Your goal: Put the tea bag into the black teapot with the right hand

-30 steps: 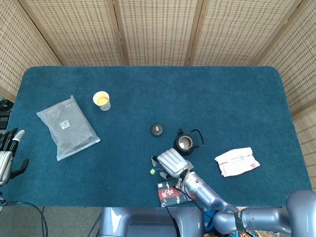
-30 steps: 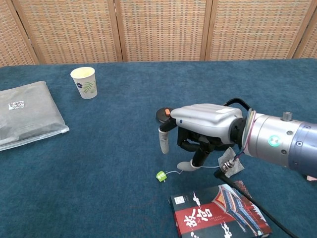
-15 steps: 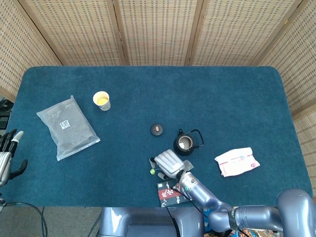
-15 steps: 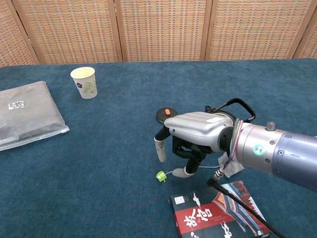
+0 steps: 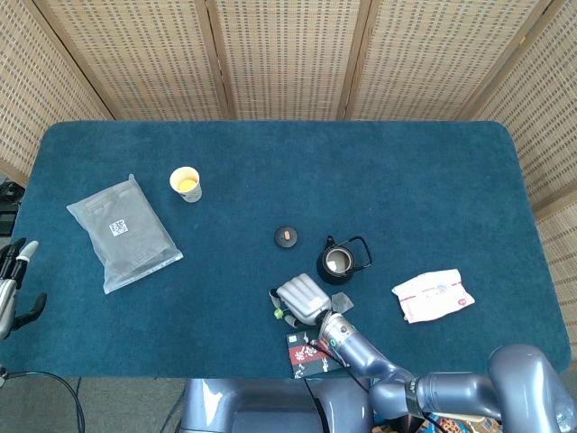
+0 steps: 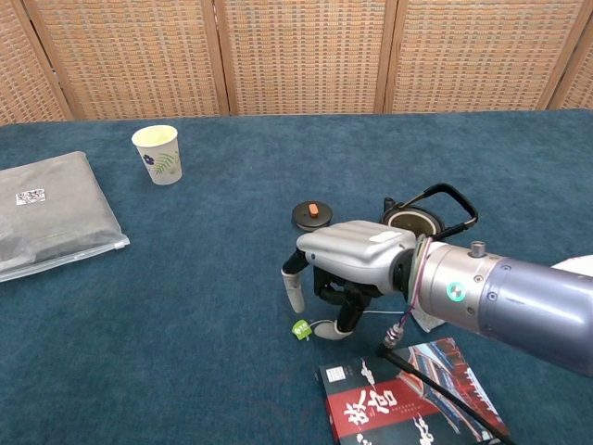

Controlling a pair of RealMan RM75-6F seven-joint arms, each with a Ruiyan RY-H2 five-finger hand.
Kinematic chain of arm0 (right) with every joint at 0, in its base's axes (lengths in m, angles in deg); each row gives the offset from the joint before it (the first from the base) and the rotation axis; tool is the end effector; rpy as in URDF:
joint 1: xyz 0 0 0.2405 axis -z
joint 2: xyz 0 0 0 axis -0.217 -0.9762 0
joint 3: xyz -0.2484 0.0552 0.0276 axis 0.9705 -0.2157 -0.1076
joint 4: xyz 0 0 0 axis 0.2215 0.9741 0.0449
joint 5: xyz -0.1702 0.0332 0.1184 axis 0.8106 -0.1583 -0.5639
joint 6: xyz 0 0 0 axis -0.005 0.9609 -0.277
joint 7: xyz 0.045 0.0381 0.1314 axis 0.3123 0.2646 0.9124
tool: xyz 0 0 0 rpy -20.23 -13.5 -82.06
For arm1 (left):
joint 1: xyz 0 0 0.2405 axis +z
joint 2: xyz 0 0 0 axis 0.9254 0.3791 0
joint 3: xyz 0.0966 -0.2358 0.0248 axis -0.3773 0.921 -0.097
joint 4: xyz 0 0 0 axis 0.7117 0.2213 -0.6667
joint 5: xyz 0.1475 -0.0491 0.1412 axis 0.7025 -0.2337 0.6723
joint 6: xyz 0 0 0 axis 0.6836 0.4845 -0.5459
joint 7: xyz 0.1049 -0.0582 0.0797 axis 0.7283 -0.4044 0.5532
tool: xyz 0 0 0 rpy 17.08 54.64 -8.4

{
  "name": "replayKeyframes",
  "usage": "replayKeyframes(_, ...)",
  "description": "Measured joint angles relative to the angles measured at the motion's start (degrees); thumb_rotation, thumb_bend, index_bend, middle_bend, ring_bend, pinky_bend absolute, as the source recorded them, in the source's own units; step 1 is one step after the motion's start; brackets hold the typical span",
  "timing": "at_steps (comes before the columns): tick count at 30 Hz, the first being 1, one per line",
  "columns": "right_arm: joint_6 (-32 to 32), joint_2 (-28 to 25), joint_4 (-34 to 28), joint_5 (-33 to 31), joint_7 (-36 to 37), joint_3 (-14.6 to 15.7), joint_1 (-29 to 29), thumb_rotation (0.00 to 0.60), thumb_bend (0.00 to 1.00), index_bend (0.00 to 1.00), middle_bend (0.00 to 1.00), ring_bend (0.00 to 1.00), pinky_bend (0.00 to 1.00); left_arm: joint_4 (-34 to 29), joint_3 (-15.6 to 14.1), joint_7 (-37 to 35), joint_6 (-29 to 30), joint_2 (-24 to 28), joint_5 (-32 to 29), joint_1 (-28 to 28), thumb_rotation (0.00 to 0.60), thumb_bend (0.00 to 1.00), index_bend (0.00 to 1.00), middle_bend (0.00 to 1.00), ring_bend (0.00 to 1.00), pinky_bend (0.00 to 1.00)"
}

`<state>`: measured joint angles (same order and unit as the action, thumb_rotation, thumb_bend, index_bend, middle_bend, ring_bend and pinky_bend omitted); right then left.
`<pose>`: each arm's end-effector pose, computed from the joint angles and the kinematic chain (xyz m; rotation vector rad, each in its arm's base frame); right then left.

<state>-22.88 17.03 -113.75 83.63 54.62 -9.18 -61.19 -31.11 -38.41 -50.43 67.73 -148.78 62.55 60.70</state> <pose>-0.0830 -0.2902 -0.1025 2.1905 -0.9718 0.9011 -0.3378 0.1966 0.1632 -1.3682 -0.9036 -0.7541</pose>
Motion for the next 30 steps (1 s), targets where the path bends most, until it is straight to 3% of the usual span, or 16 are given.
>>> replayKeyframes(30, -1.4, 2.6, 3.6, -0.8, 0.0, 0.5, -0.9, 0.600, 0.45, 0.54, 0.99, 1.00, 1.00, 0.9, 0.1, -0.6, -0.7, -0.6, -0.7, 0.0, 0.600, 0.41, 0.00, 0.00, 0.00, 0.00)
